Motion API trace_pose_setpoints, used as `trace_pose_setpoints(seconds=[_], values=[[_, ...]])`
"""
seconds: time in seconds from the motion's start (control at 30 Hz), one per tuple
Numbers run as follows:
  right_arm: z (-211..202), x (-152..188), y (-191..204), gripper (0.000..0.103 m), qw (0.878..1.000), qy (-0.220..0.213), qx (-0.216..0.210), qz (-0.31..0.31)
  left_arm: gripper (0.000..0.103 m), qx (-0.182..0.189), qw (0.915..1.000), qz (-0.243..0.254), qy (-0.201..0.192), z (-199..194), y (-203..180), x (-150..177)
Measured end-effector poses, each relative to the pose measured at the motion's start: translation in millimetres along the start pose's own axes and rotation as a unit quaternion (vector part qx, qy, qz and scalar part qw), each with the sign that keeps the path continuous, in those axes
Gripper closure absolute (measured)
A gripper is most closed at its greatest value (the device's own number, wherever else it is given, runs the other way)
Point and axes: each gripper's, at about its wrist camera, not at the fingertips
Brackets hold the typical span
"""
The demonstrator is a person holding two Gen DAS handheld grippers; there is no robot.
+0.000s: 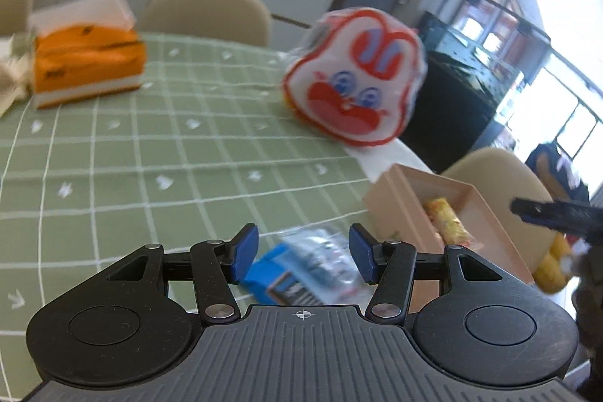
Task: Organize snacks
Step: 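Drop the cake from the left tool and the stick from the right tool into the box, then grasp the clear blue-and-white candy packet with the right tool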
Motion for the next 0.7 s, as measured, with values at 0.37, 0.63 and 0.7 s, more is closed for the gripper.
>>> trace_pose_setpoints(seconds=[0.37,0.63,0.7], values=[[-22.4,29.9,130.8,0.040,0.991,0.039,-0.081,-0.099,0.045,-0.023,0.9991,-0.037,0.003,-34.1,37.4,22.0],[33.5,45.9,217.4,0.040,0.981,0.065,-0.039,-0.180,0.045,-0.011,0.9938,-0.103,-0.042,-64.3,70.4,5.6],[52.9,44.1,216.9,0.040,0.982,0.100,-0.038,-0.156,0.045,-0.005,0.9933,-0.109,-0.039,-64.7,73.6,2.1]])
Point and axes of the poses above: each gripper's, at about its wrist camera, not at the fingertips, and z roughly the way its jaws point, y to its left, x to its underside, and after that the axes turned 15 degrees about x, right-handed
